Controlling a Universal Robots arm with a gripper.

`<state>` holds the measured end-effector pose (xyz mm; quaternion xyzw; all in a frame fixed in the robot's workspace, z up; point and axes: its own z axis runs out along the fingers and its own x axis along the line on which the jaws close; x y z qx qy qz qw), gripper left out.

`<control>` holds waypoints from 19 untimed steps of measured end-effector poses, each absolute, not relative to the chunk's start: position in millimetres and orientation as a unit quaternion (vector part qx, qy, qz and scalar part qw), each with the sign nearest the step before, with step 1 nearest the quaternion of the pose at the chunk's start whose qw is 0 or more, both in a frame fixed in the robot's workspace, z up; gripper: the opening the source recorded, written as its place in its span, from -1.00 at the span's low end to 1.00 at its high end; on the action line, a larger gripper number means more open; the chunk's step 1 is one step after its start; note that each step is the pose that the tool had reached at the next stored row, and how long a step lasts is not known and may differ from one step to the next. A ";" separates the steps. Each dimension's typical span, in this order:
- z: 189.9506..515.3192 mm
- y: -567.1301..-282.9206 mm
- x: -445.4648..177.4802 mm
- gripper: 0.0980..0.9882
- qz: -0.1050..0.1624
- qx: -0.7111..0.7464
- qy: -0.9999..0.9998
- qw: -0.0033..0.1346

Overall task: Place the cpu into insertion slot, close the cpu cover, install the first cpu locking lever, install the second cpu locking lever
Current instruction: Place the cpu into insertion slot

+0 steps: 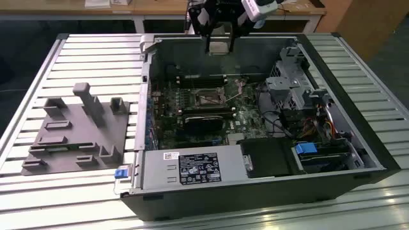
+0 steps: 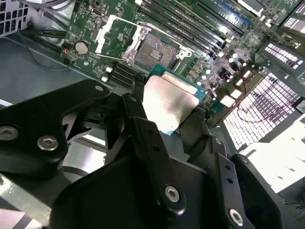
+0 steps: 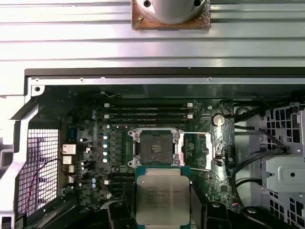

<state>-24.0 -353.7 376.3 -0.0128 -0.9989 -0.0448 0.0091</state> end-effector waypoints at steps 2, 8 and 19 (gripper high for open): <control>376.3 -353.7 -24.0 0.00 -0.045 -0.013 -0.999 0.009; 376.3 -353.7 -23.9 0.00 -0.045 -0.014 -0.999 0.009; 376.2 -353.6 -24.1 0.00 -0.045 -0.037 -0.998 0.008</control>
